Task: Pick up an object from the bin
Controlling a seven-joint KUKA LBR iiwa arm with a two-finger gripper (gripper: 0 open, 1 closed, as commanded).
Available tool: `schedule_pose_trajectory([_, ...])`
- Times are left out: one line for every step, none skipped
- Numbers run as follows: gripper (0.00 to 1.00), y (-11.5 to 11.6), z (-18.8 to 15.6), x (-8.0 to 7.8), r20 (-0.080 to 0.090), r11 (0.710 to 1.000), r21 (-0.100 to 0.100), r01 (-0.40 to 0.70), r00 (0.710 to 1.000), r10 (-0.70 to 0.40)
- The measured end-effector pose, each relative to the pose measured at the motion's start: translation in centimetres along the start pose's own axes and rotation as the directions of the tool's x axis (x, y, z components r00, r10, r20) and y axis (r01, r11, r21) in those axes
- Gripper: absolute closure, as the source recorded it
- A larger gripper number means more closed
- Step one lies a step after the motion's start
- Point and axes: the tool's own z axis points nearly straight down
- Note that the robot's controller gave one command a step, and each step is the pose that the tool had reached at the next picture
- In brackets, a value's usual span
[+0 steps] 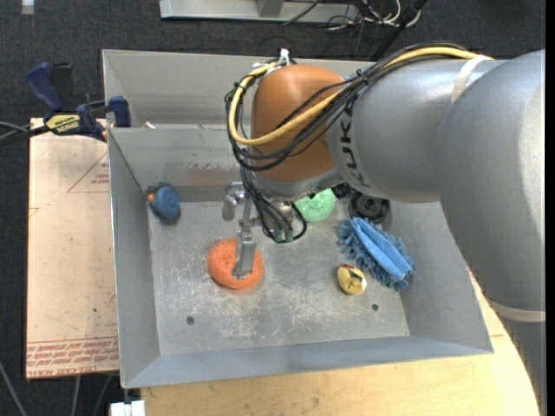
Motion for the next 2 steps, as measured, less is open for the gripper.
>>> schedule_pose_trajectory([0.0, -0.1, -0.5, -0.1, 0.006, 1.0, -0.001, -0.003, 1.0, 0.003])
schedule_pose_trajectory([1.0, -3.6, 7.3, 3.9, 0.007, 0.993, -0.004, 0.12, 0.993, -0.12])
